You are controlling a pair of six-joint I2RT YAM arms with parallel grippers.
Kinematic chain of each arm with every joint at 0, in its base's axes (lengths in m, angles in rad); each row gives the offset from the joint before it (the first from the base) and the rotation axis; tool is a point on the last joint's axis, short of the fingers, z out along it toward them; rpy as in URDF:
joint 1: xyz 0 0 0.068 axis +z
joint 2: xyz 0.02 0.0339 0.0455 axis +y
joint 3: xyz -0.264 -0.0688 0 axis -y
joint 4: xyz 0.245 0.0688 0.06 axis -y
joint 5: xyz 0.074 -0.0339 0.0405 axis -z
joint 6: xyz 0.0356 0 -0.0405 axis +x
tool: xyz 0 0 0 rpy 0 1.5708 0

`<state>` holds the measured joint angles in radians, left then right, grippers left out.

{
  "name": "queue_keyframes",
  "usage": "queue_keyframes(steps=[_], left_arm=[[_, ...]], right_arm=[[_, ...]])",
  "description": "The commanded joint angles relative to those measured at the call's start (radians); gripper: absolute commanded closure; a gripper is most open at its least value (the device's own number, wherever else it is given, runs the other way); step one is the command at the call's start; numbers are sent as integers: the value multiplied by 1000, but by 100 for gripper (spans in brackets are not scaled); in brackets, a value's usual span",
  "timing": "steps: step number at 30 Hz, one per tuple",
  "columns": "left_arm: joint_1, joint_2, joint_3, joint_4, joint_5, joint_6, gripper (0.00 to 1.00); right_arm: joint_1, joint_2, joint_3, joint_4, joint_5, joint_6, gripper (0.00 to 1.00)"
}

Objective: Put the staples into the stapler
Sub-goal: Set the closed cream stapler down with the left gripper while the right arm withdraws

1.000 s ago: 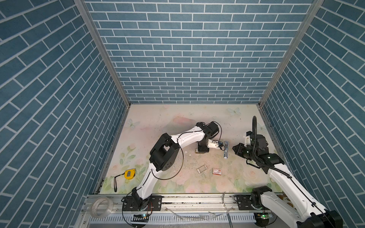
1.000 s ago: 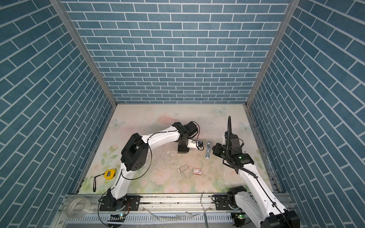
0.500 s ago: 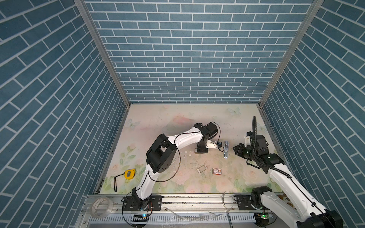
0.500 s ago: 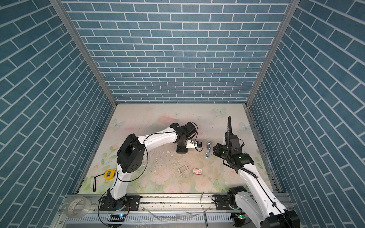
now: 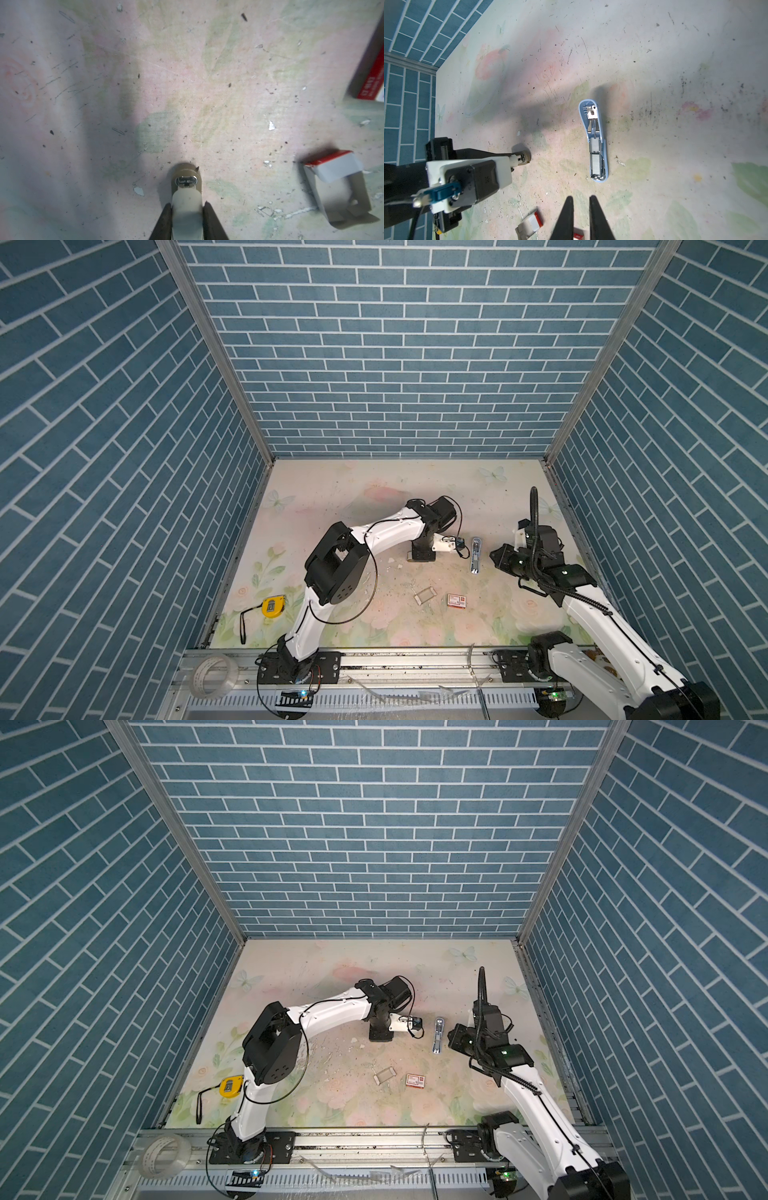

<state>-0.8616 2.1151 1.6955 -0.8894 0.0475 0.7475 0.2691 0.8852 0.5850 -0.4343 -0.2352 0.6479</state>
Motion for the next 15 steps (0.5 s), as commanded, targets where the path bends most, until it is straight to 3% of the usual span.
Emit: queue_keyframes(steps=[1,15], left_arm=[[4,-16,-11,-2,1,-10,72],[6,3,10,-12,0,-11,57]], right_arm=[[-2,-18,-16,-7,12,-13,83],[-2,-74,-22,-37,20,-11,81]])
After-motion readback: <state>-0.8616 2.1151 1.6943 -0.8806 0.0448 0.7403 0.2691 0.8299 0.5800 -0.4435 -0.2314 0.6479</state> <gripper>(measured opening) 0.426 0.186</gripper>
